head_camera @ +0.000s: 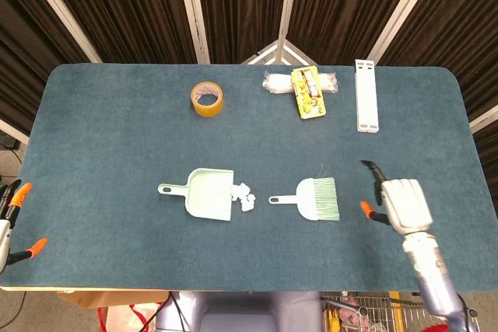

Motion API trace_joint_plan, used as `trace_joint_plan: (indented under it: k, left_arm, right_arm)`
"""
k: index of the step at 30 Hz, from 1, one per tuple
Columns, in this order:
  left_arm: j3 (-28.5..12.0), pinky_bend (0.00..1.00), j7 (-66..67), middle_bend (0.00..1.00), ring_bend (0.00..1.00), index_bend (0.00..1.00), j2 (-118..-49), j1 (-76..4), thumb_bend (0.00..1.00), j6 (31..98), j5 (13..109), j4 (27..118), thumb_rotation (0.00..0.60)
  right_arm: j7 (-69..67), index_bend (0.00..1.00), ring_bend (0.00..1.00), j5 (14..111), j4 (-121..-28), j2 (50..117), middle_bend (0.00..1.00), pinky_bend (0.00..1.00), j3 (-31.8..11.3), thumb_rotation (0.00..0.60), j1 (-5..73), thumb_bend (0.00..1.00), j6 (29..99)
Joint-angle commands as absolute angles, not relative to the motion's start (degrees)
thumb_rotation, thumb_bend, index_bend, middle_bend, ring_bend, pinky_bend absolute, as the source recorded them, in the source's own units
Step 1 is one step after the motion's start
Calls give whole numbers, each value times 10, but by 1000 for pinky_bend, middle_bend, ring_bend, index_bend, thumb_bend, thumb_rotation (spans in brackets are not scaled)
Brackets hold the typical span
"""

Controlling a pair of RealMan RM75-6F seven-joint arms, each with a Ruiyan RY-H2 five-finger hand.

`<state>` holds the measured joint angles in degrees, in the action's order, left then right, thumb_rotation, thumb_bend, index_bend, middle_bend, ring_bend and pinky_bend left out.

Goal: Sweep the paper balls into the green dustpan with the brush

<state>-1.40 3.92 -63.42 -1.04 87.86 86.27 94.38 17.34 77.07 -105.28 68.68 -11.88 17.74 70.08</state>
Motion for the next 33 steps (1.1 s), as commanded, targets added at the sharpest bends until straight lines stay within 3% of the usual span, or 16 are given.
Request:
trace_joint_plan:
  k: [1, 8, 19, 33]
  left_arm:
    - [-16, 0, 47, 0, 0, 0, -637, -13, 0, 876, 860, 945, 600]
    - [-20, 0, 58, 0, 0, 0, -642, -18, 0, 866, 847, 947, 600]
    - [-21, 0, 66, 0, 0, 0, -644, -23, 0, 856, 840, 948, 600]
    - [-22, 0, 66, 0, 0, 0, -642, -25, 0, 850, 830, 949, 600]
  right_arm:
    - [232, 308, 865, 720, -1071, 725, 795, 745, -130, 600, 217, 282, 655]
    - [322, 368, 881, 640, -1041, 812, 812, 745, -137, 600, 281, 282, 615]
    - [405, 407, 881, 562, -959, 930, 812, 745, -116, 600, 334, 282, 614]
    - [394, 436, 881, 549, -864, 1000, 812, 745, -110, 600, 359, 283, 616]
